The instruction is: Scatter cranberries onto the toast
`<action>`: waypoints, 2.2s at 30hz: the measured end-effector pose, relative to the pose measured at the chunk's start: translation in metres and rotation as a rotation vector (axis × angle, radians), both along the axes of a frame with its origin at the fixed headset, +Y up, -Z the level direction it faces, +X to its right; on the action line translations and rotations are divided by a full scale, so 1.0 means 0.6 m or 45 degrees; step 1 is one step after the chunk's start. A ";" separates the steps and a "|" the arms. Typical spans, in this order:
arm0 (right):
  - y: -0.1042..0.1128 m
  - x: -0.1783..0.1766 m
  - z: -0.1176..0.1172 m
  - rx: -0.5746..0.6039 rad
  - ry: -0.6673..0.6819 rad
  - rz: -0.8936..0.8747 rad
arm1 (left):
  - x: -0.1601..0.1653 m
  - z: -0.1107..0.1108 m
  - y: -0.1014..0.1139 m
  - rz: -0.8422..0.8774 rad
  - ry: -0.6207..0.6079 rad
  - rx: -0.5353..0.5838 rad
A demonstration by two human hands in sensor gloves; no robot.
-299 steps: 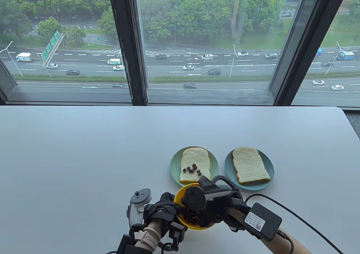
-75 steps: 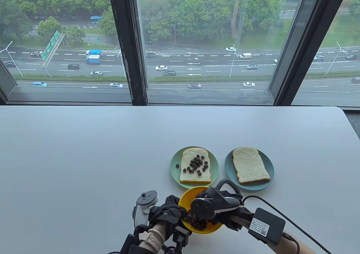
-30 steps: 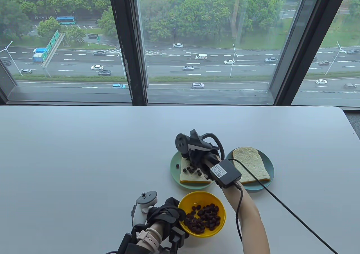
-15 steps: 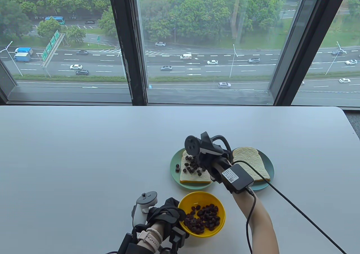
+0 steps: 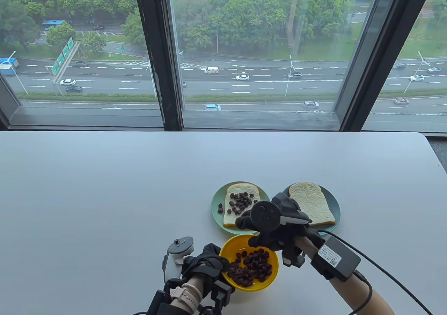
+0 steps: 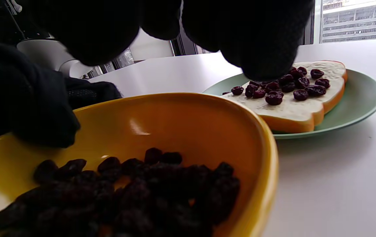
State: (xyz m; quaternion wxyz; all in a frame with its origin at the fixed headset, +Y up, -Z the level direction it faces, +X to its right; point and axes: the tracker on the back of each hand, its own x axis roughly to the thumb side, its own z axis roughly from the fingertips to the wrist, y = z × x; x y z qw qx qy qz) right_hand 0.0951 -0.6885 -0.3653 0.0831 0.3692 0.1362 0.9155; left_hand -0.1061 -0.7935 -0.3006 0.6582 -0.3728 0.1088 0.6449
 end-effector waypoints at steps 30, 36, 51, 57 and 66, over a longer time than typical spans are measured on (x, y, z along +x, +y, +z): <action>-0.019 -0.034 0.097 0.501 0.129 0.193 | 0.010 0.003 -0.002 -0.056 -0.028 0.011; 0.027 -0.027 0.061 0.416 -0.021 0.036 | 0.011 0.003 -0.003 -0.033 -0.037 0.002; -0.045 -0.100 -0.139 0.279 -0.224 0.143 | 0.007 0.005 -0.006 -0.019 -0.060 -0.035; -0.061 -0.102 -0.152 0.265 -0.251 0.113 | 0.008 0.004 -0.005 0.025 -0.054 -0.045; -0.073 -0.066 -0.136 0.399 -0.180 0.189 | 0.009 0.006 -0.007 0.009 -0.058 -0.045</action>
